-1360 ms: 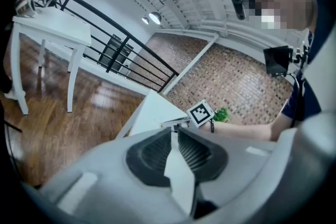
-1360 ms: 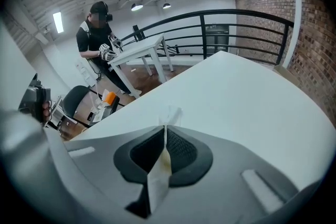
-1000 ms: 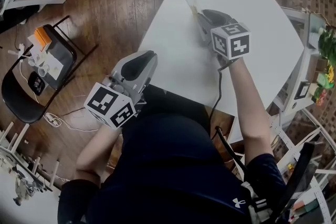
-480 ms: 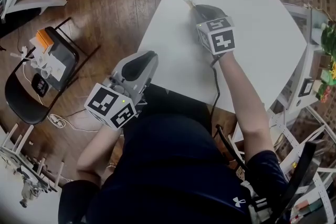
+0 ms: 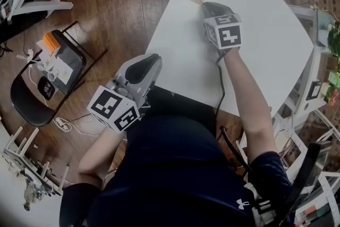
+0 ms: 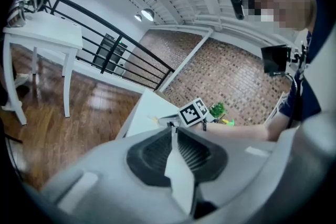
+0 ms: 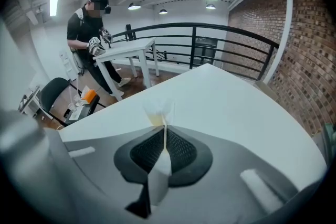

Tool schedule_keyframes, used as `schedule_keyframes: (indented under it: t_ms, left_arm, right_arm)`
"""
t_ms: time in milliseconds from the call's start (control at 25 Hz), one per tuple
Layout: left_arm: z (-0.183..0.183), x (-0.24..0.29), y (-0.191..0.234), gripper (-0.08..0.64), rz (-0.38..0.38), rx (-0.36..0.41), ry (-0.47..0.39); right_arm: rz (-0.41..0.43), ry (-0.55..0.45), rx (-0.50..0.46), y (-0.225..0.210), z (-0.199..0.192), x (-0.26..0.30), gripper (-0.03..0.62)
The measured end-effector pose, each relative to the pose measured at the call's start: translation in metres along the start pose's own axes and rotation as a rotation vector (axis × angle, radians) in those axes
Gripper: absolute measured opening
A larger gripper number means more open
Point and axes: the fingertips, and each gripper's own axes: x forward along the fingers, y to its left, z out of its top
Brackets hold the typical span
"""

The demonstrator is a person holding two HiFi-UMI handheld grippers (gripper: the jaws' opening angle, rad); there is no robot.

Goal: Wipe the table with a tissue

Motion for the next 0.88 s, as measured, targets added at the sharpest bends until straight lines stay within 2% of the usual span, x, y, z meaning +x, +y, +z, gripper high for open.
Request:
schedule_keyframes:
  t_ms: [240, 400, 480, 640, 880]
  left_arm:
    - [0.007, 0.004, 0.004, 0.034, -0.018, 0.017, 0.020]
    - [0.004, 0.013, -0.005, 0.034, -0.076, 0.038, 0.032]
    - [0.003, 0.018, -0.014, 0.034, -0.108, 0.053, 0.036]
    - [0.006, 0.022, -0.026, 0.034, -0.126, 0.066, 0.029]
    - [0.002, 0.001, -0.006, 0.034, -0.039, 0.019, 0.025]
  right_arm:
    - [-0.080, -0.049, 0.148, -0.045, -0.008, -0.022, 0.018]
    - [-0.111, -0.101, 0.280, -0.066, -0.022, -0.054, 0.018]
    - [-0.119, -0.121, 0.312, -0.072, -0.028, -0.066, 0.017]
    - [-0.113, -0.110, 0.272, -0.074, -0.021, -0.055, 0.017]
    - [-0.037, -0.070, 0.198, -0.042, 0.001, -0.006, 0.017]
